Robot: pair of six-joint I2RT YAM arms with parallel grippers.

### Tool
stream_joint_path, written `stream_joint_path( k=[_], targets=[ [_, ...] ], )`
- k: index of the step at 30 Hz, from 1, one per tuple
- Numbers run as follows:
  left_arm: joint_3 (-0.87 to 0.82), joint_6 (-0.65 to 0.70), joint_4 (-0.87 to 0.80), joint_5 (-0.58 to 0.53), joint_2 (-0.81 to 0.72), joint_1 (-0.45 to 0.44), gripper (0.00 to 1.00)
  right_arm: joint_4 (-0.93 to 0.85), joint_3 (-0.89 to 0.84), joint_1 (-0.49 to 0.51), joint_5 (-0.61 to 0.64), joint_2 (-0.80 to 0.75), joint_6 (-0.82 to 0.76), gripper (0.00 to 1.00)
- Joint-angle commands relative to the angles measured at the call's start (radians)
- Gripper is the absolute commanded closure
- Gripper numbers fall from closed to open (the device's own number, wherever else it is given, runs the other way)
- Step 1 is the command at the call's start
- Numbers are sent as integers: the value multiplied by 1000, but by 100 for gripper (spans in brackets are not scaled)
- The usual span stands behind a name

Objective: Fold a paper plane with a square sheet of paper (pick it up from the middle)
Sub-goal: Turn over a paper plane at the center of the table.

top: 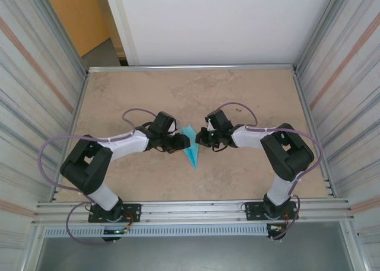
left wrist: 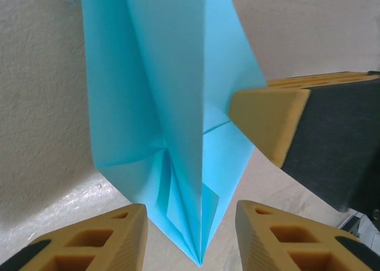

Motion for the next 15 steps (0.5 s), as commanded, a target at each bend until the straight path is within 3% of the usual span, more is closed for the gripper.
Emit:
stream_joint_path(
  k=[1, 15],
  targets=[
    [44, -1, -13, -13, 29, -13, 55, 20, -12, -7, -24, -30, 4, 92],
    [51, -7, -10, 15, 93, -35, 54, 30, -24, -21, -23, -29, 17, 93]
  ],
)
